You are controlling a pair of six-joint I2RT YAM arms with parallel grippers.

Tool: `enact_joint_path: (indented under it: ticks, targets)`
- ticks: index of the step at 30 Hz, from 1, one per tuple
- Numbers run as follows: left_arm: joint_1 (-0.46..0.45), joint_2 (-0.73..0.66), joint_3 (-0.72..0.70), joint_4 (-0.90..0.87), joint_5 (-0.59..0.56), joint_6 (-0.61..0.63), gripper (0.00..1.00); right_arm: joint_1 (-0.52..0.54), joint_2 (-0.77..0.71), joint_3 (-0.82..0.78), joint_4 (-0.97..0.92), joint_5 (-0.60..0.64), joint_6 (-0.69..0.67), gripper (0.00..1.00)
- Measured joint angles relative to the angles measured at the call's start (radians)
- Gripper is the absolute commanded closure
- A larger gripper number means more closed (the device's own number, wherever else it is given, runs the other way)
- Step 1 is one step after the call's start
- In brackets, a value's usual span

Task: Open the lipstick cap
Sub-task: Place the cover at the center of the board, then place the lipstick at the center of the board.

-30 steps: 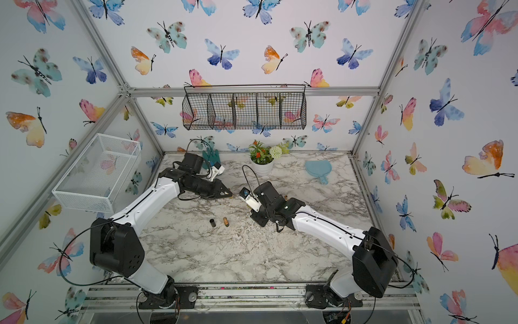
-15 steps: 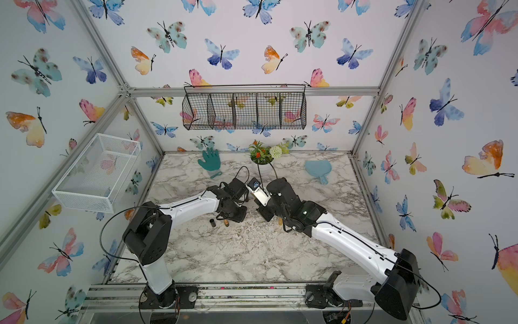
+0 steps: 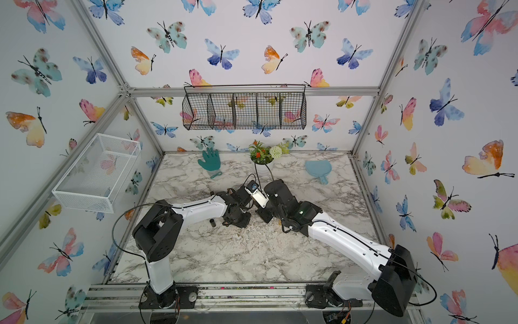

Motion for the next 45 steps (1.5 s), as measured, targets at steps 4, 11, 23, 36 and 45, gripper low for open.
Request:
enact_joint_path:
  ticks: [4, 11, 23, 36, 45]
  targets:
    - [-0.003, 0.000, 0.001, -0.001, -0.010, -0.002, 0.56, 0.000, 0.002, -0.006, 0.003, 0.002, 0.002, 0.98]
    - [-0.005, -0.001, 0.084, -0.047, 0.010, 0.011, 0.47, 0.000, 0.002, -0.008, 0.004, 0.003, 0.008, 0.98]
    - [0.210, -0.233, 0.084, -0.058, 0.351, -0.005, 0.46, 0.000, 0.004, -0.069, 0.053, 0.017, 0.023, 0.96]
    - [0.356, -0.360, 0.027, 0.009, 0.814, -0.021, 0.43, 0.000, 0.130, -0.053, 0.147, -0.045, 0.025, 0.97]
    - [0.347, -0.345, 0.009, 0.020, 0.855, -0.016, 0.43, 0.000, 0.193, 0.017, 0.177, -0.115, 0.021, 0.96]
